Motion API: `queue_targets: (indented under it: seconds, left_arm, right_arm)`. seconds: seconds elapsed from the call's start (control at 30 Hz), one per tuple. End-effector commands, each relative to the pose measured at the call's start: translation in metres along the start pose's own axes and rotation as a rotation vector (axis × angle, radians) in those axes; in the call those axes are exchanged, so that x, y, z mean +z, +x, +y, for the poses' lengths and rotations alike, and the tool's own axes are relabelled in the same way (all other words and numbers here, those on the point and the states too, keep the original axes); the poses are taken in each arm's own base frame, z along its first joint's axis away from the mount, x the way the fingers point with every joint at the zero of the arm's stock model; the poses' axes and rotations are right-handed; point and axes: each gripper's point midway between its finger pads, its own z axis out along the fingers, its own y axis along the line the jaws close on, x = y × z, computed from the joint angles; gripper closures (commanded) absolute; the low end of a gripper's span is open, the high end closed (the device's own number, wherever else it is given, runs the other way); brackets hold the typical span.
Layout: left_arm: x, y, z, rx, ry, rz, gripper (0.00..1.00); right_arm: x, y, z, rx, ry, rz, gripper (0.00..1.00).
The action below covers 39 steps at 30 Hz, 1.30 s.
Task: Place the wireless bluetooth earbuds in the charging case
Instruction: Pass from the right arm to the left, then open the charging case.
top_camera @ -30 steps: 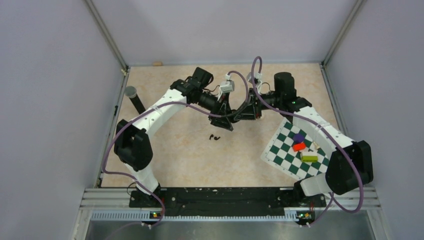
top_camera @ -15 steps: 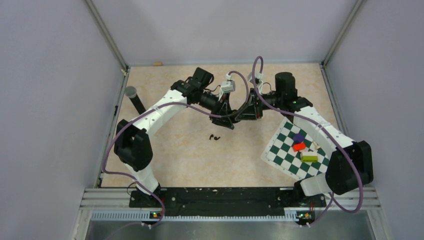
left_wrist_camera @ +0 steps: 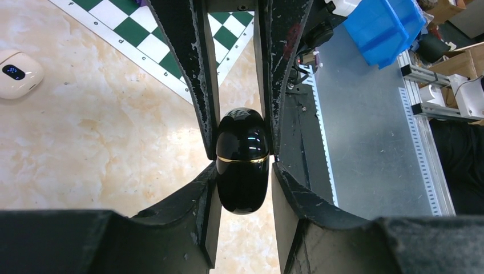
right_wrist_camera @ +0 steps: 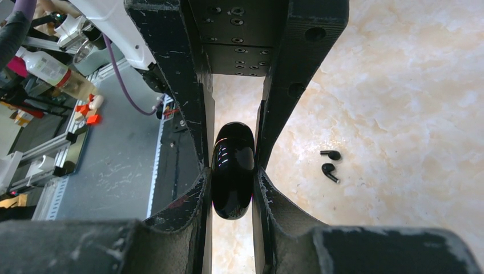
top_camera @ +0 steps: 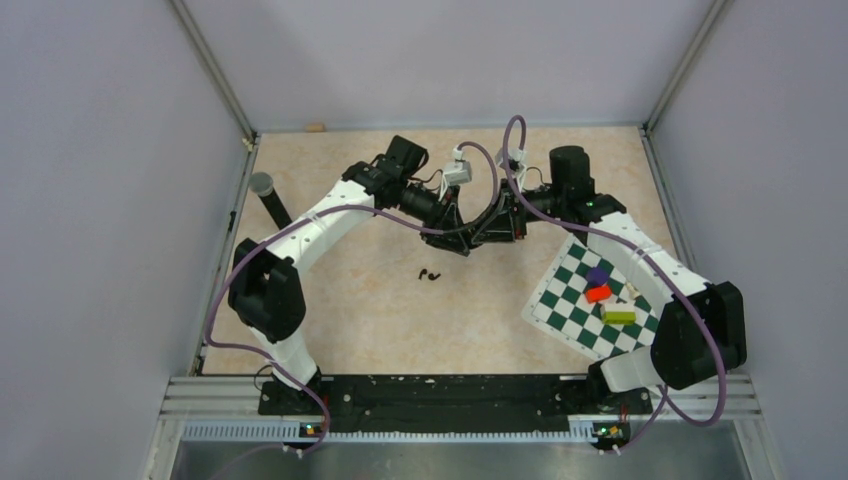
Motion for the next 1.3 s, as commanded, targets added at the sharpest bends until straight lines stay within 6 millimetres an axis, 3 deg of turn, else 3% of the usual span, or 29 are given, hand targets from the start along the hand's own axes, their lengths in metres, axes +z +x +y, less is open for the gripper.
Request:
queue_targets:
  seconds: [0.0,0.23,0.43,0.77,0.9,1.07,1.27]
  left_arm:
    - [-0.006,-0.019,-0.017,0.059,0.019,-0.043,0.59]
    - [-0.005,-0.02,-0.016,0.051,0.022,-0.049,0.59]
    - [-0.005,-0.02,-0.016,0.049,0.021,-0.049,0.53]
    - [-0.001,-0.017,-0.014,0.052,0.009,-0.036,0.76]
    - [0.001,-0.016,-0.018,0.059,0.022,-0.035,0.87]
    - [-0.001,-0.014,-0.025,0.084,0.043,-0.034,0.87]
    - [-0.004,-0.015,-0.034,0.114,0.056,-0.039,0.88]
  right_arm:
    - [-0.006,-0.018,-0.002,-0.077,0.022,-0.022,0.92]
    - [-0.006,-0.017,-0.004,-0.074,0.026,-0.021,0.92]
    - [-0.006,-0.017,-0.005,-0.076,0.033,-0.021,0.92]
    - [-0.006,-0.018,-0.005,-0.079,0.038,-0.022,0.92]
    - [-0.006,-0.019,-0.006,-0.081,0.044,-0.023,0.82]
    - [-0.01,-0.024,-0.005,-0.096,0.061,-0.027,0.47]
    - [-0.023,-0.033,-0.007,-0.124,0.11,-0.049,0.36]
